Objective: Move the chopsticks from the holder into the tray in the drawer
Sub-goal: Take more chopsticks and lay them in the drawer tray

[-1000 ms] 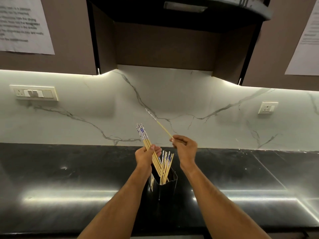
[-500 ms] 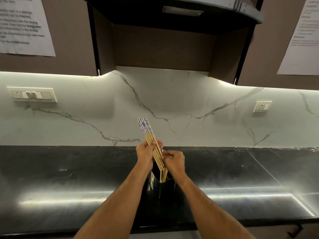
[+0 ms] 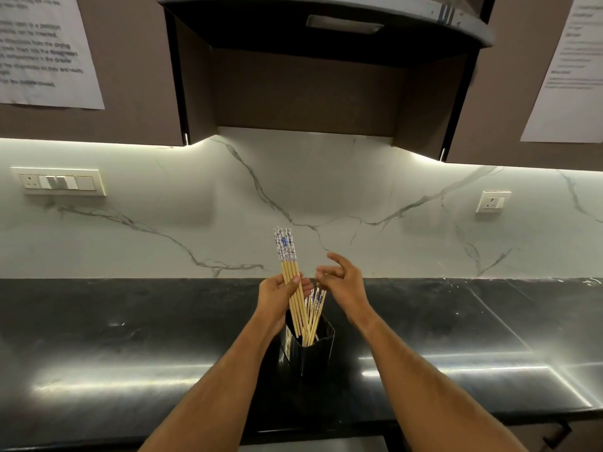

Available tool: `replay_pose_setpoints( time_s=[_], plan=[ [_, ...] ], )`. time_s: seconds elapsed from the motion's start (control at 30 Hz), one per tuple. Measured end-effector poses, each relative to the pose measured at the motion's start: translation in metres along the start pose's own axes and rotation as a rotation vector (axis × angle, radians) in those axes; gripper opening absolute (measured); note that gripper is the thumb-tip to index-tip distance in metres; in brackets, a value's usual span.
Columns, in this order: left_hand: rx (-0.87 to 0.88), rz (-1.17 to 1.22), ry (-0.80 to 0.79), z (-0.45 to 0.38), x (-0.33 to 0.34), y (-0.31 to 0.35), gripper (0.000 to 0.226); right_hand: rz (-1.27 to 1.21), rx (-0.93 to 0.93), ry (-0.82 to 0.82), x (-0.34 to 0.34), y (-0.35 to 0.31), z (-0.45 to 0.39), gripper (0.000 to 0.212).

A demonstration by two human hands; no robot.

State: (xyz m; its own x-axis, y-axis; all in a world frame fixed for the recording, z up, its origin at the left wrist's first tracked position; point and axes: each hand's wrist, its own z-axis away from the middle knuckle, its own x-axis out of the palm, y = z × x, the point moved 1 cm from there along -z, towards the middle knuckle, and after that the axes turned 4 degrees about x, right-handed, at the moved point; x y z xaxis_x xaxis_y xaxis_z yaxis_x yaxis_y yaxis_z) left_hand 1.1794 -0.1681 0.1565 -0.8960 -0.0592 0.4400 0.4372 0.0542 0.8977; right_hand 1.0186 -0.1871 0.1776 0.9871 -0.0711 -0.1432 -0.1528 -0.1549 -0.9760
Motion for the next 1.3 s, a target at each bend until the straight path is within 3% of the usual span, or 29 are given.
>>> replay_pose_setpoints(
  time_s=[0.2,0.4,0.73,1.3],
  plan=[
    [-0.054,-0.138,-0.25,0.013,0.007,-0.002,0.023,-0.024,-0.088,-0.192,-0.004,-0.03,-0.013,0.087],
    [-0.111,-0.248,-0.386,0.019,0.01,-0.001,0.024,0.066,-0.191,-0.192,-0.009,-0.036,-0.014,0.079],
    [-0.117,-0.286,-0.422,0.019,0.012,-0.007,0.024,0.021,-0.186,-0.125,-0.015,-0.032,-0.011,0.059],
    [-0.139,-0.4,-0.465,0.033,0.004,-0.021,0.025,-0.046,-0.115,-0.019,-0.017,-0.008,0.016,0.055]
  ],
)
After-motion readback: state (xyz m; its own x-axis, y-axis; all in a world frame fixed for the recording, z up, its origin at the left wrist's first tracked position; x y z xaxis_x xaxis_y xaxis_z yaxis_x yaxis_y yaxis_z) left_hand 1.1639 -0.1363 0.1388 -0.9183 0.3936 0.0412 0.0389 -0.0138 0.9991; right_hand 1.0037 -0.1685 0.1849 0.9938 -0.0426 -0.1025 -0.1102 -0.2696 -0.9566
